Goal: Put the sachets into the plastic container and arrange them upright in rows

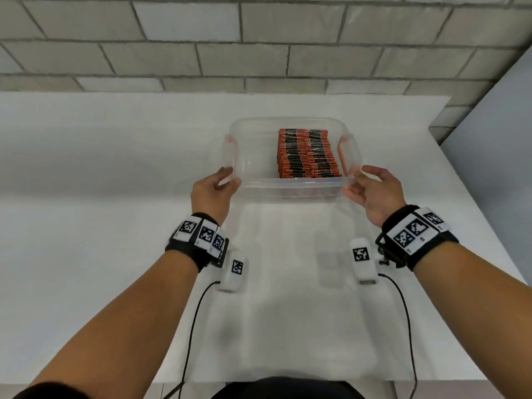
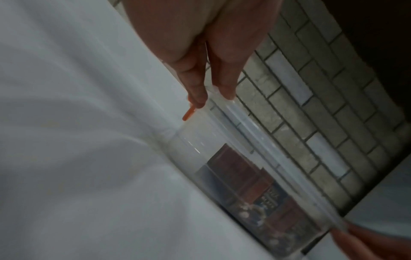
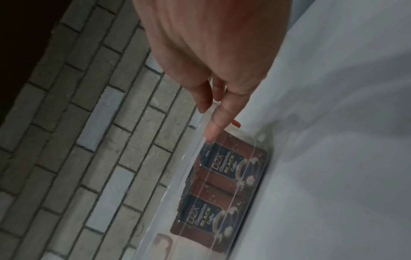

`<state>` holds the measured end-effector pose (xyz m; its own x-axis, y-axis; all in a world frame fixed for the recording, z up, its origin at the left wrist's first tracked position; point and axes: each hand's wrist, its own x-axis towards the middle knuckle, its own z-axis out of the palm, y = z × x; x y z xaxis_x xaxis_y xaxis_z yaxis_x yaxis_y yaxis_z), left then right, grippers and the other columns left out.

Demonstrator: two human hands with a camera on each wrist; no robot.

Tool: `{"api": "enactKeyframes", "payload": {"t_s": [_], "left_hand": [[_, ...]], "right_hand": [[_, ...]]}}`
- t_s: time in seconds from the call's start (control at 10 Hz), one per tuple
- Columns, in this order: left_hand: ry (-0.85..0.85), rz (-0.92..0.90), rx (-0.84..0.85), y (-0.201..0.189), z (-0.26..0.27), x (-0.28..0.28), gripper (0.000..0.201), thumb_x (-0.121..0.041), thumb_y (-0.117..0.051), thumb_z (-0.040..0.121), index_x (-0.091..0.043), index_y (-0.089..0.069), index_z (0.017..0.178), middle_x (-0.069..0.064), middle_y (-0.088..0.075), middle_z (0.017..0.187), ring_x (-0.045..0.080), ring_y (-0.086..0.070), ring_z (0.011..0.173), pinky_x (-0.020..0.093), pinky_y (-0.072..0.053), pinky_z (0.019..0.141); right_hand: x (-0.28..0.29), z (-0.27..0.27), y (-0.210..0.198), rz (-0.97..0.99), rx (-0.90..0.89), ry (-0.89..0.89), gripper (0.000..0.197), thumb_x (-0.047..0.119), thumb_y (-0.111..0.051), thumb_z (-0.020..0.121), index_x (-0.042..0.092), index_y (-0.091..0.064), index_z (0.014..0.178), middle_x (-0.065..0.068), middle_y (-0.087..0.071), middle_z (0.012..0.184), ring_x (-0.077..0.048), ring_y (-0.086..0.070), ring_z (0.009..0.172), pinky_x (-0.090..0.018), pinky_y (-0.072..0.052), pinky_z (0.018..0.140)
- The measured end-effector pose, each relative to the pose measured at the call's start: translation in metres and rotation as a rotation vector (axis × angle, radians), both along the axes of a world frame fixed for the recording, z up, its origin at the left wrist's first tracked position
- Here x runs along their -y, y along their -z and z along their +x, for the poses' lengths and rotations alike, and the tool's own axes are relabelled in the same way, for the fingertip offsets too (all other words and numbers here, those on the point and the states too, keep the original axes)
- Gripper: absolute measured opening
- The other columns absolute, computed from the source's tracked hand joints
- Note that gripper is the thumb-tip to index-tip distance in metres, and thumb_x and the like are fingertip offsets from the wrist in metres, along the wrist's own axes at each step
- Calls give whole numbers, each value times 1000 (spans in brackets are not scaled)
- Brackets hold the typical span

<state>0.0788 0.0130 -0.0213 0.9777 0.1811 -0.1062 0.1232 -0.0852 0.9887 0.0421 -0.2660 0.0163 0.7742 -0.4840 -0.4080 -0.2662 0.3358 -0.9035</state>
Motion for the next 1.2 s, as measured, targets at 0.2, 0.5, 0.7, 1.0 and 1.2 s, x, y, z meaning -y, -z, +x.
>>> {"api": "enactKeyframes", "payload": {"t_s": [0.2,0.5,0.7,1.0,1.2], "left_hand": [[-1,132,-12,1,41,7,34,-24,-74,82,-18,-69,115,-1,-66,120,7,-60,111,15,-42,97],[-19,202,-21,0,73,15,34,-24,-73,84,-17,-68,117,0,-66,122,9,-59,115,16,-41,99],[-18,231,-28,1,81,17,32,-25,-72,84,-18,-69,116,-1,-66,121,9,-59,115,16,-41,99],[-4,87,-65,1,86,15,28,-21,-75,82,-19,-70,110,3,-68,118,16,-66,93,32,-54,89],[-37,-90,-76,-15,71,-5,18,-17,-72,84,-31,-69,96,1,-63,112,19,-61,102,31,-53,73]], "right_hand": [[7,42,1,-14,19,29,16,7,-62,90,9,-56,104,-14,-67,85,-20,-66,67,-28,-58,58],[14,76,5,-48,-5,30,25,7,-62,90,4,-56,114,-18,-68,92,-22,-69,70,-24,-57,55],[17,86,8,-49,-3,43,25,7,-63,90,4,-57,114,-17,-68,87,-23,-69,69,-26,-58,58],[19,85,10,-50,1,21,16,9,-63,90,6,-58,105,-22,-67,102,-25,-69,73,-30,-59,62],[31,55,7,117,-53,49,27,33,-56,95,15,-52,116,-8,-57,106,-25,-63,83,-35,-57,61]]}}
